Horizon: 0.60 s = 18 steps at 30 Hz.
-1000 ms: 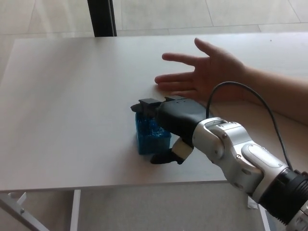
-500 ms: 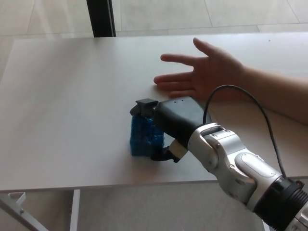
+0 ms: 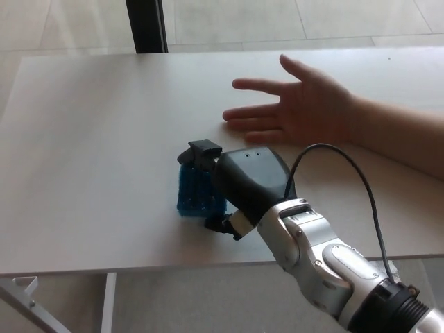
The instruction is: The robot uses its right hand to pick up a cube kept in the middle of the desk infront of it and hands it to a person
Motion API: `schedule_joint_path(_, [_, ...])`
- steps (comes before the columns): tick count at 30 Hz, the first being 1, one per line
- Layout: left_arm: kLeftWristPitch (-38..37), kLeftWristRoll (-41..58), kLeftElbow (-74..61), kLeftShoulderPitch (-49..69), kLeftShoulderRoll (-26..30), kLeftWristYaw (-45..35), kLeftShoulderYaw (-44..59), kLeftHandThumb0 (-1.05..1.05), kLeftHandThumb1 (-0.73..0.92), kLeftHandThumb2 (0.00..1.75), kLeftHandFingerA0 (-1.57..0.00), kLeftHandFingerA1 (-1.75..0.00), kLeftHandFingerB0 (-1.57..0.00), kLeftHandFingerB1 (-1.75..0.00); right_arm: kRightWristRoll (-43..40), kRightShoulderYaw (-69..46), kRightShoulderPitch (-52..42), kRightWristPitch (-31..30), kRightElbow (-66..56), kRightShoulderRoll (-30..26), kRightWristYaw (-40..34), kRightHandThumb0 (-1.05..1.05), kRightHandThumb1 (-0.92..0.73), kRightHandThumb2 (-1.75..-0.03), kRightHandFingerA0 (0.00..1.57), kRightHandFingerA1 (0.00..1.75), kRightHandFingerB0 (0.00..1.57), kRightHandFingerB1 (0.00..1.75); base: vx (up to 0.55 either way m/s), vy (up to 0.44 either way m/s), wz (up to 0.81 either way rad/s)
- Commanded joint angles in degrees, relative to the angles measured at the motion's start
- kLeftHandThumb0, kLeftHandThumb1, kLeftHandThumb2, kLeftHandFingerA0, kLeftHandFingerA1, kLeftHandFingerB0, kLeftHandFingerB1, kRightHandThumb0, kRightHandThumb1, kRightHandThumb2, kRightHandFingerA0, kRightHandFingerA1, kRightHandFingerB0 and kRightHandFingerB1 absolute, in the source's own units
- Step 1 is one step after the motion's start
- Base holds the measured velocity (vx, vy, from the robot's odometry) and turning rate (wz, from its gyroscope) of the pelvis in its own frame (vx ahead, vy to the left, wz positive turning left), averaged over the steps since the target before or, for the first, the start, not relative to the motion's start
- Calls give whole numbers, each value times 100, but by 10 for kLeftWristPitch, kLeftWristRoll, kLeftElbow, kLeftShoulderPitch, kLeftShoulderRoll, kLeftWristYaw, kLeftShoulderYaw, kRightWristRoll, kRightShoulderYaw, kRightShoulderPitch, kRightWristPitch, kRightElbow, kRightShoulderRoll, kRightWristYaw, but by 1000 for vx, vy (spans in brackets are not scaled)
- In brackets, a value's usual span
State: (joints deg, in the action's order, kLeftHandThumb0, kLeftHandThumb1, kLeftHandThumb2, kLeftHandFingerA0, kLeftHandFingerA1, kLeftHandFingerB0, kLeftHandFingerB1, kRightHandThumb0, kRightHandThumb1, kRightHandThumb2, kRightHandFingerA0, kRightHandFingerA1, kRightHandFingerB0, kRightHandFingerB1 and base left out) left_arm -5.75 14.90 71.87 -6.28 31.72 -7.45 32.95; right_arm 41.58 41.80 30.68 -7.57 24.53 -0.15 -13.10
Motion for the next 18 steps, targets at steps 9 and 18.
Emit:
schedule_joint_path(9, [-26,1,3,5,8,0,-7,-60,39,80,-63,-61,-48,-51,20,-100,113,70,3,-79,-43,-32,-57,-65,93,166,92,72,0,0,0])
schedule_joint_path(18, [-27,4,2,4,6,-1,-7,-60,49,55,-71,-53,-54,-38,24,-131,201,122,102,-120,-82,-39,-56,-59,85,170,91,74,0,0,0])
